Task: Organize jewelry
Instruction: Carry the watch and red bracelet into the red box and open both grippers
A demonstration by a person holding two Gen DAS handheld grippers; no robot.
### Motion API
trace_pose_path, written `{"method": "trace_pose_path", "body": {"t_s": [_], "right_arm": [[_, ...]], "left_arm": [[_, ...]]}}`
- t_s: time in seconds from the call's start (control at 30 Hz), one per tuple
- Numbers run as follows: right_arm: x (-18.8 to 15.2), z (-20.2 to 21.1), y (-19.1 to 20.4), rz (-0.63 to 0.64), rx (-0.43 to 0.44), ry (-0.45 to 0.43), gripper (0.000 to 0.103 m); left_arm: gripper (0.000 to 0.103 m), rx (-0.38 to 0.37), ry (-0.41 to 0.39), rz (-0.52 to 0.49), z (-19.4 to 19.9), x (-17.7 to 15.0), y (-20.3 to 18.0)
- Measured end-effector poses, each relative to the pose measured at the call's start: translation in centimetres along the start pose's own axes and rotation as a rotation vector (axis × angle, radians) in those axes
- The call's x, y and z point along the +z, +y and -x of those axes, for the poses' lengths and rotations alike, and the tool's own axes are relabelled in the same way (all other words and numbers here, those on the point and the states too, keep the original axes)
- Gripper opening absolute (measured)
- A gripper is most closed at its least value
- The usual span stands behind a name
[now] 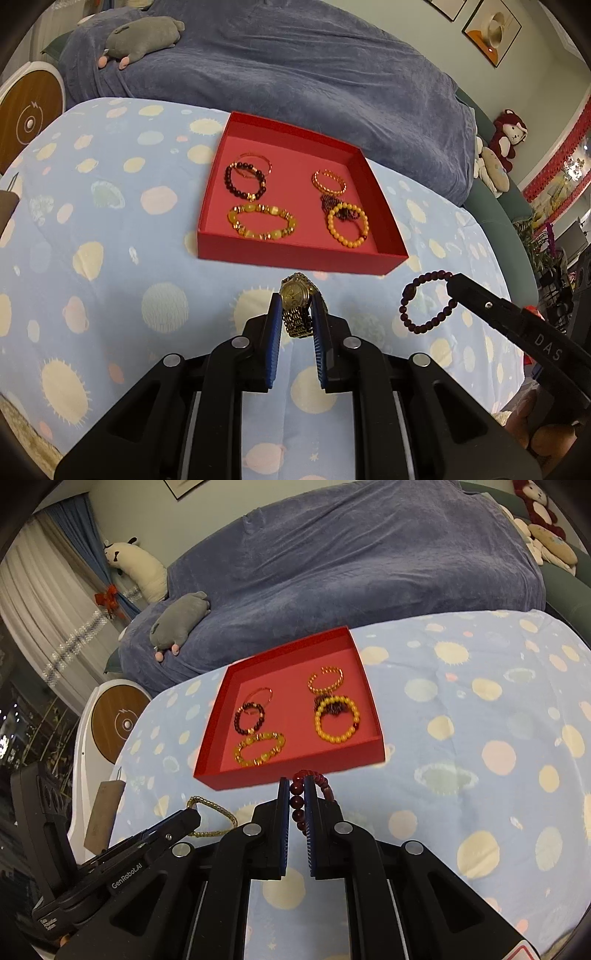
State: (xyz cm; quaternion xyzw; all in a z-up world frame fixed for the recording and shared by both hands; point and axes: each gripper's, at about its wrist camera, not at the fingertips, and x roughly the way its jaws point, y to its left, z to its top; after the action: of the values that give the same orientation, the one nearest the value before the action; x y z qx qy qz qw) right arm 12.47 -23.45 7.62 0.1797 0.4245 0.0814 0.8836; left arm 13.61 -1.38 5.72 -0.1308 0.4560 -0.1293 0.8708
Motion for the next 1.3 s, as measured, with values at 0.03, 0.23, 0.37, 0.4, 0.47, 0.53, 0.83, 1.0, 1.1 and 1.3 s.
{"method": "trace_pose_path", "body": {"t_s": [0.03,0.23,0.37,0.4,0.47,0.53,0.83,1.0,1.1,1.3], "right_arm": [[0.9,-0.3,0.2,0.004,0.005,-0.007,0.008],[4.9,-2.9,1.5,0.03,0.008,-0.028,0.008],[6.6,-5.4,2.1,0.037,0.013,-0.02,0.008],[7.1,-6.2,2.2,0.039,0.012,-0.016,0.008],[7.8,-7.7,2.3,0.031,0.019,-0.004,0.008],[8.4,-9.2,2.3,0.02,0.025,0.009,0.008],[10.0,-14.6,1.9,0.008,0.008,0.058,0.008],[10.0,-16.0,1.3,0.003,-0.005,0.082,0.009],[10.0,-15.8,1.2,0.003,-0.016,0.072,0.012],[9.2,-13.8,0.7,0.016,-0.028,0.048,0.018]], "left_arm": [[0.016,-0.002,-0.006,-0.005,-0.1,0.7,-0.1],[0.016,0.01,-0.033,-0.027,-1.9,4.8,-0.4],[0.016,0.023,-0.034,-0.042,-4.0,7.1,-0.4],[0.016,0.025,-0.032,-0.045,-4.5,7.5,-0.3],[0.016,0.029,-0.025,-0.044,-5.7,8.5,-0.2],[0.016,0.029,-0.018,-0.043,-6.8,9.3,-0.1],[0.016,0.048,0.032,-0.053,-11.4,10.9,0.4],[0.015,0.047,0.034,-0.038,-12.5,11.2,0.8],[0.02,0.054,0.028,-0.036,-12.6,11.3,0.9],[0.04,0.068,0.002,-0.01,-11.1,10.8,1.4]]}}
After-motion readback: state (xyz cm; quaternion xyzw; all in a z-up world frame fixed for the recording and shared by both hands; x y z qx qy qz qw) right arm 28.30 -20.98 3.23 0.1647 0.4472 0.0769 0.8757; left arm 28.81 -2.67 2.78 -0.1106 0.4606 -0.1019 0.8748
